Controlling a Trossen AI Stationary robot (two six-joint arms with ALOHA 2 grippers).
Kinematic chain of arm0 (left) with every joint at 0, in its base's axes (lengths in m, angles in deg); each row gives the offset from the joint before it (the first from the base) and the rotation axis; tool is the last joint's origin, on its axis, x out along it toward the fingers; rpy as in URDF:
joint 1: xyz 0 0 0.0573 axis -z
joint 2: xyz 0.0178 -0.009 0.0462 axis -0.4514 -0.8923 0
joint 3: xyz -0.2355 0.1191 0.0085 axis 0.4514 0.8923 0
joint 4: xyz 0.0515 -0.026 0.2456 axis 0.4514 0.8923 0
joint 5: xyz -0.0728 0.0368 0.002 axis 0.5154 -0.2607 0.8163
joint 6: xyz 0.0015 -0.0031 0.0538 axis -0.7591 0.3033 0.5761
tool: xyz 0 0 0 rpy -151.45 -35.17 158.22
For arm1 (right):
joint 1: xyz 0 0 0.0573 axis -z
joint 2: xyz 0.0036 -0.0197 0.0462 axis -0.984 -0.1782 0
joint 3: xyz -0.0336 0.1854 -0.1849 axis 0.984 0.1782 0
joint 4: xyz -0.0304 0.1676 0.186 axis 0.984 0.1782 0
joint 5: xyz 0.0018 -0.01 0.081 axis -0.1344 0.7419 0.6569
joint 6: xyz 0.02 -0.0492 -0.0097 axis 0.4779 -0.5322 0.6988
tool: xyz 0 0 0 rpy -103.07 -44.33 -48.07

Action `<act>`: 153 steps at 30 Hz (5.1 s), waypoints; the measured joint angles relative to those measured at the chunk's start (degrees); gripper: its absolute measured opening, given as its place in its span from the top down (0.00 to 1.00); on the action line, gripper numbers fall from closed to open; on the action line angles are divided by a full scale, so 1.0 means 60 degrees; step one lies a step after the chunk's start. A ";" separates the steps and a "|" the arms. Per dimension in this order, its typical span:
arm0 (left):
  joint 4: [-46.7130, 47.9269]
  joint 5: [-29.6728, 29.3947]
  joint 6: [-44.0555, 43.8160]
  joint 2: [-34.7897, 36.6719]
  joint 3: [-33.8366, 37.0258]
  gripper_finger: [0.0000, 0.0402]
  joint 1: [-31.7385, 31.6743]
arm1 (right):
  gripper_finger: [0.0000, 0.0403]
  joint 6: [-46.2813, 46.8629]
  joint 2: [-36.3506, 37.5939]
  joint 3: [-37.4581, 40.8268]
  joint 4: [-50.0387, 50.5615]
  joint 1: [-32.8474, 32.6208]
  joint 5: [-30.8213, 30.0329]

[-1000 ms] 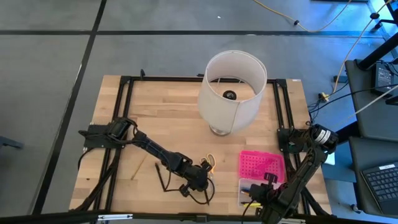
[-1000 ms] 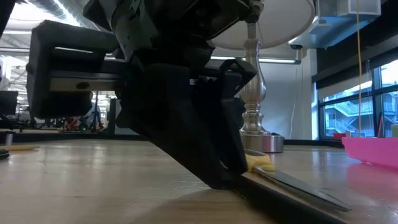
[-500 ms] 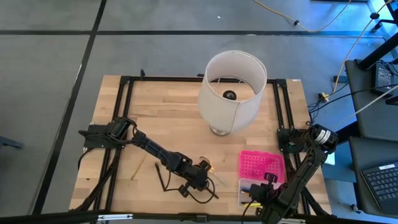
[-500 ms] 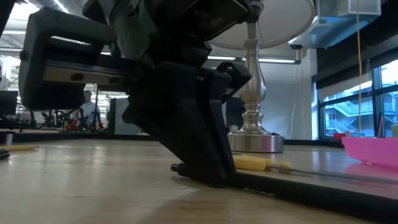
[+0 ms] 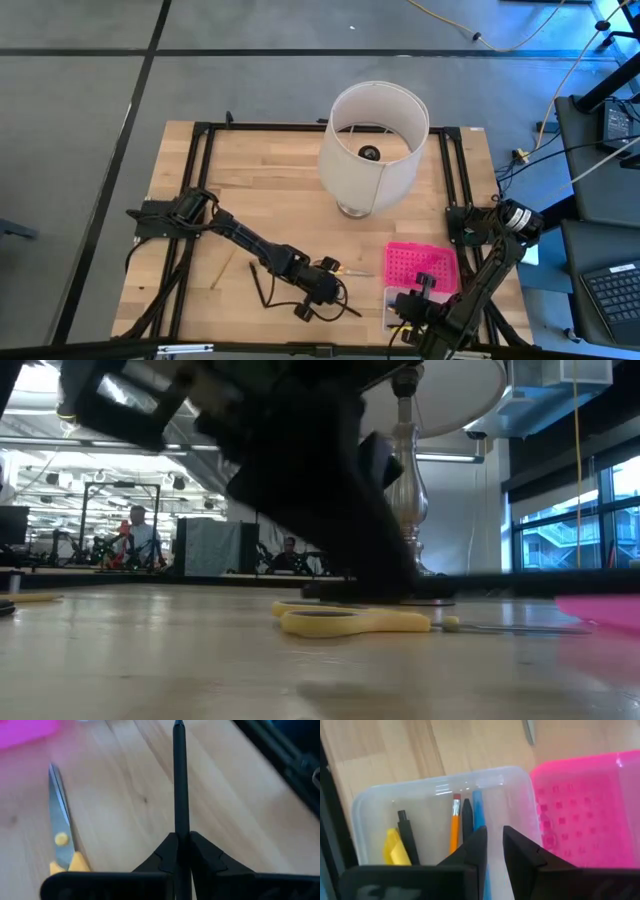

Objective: Pick & place school supplies into a supply box
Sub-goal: Put the black pen into the supply box, then put the yellow pencil into the supply box

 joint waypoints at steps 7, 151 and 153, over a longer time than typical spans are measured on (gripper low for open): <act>-0.0041 -0.0798 -0.0008 0.0033 -0.0744 0.95 0.0015 | 0.83 -0.1111 0.0000 0.0000 -0.0279 0.0475 -0.0175; 0.8561 -0.1080 -1.9080 0.5355 0.4220 0.83 0.3942 | 0.60 0.3233 0.0597 0.1439 -0.0110 -0.1753 0.1095; 0.8501 -0.0844 -1.9108 0.5355 0.4220 0.82 0.3942 | 0.60 0.3233 0.0597 0.1439 -0.0105 -0.1753 0.1095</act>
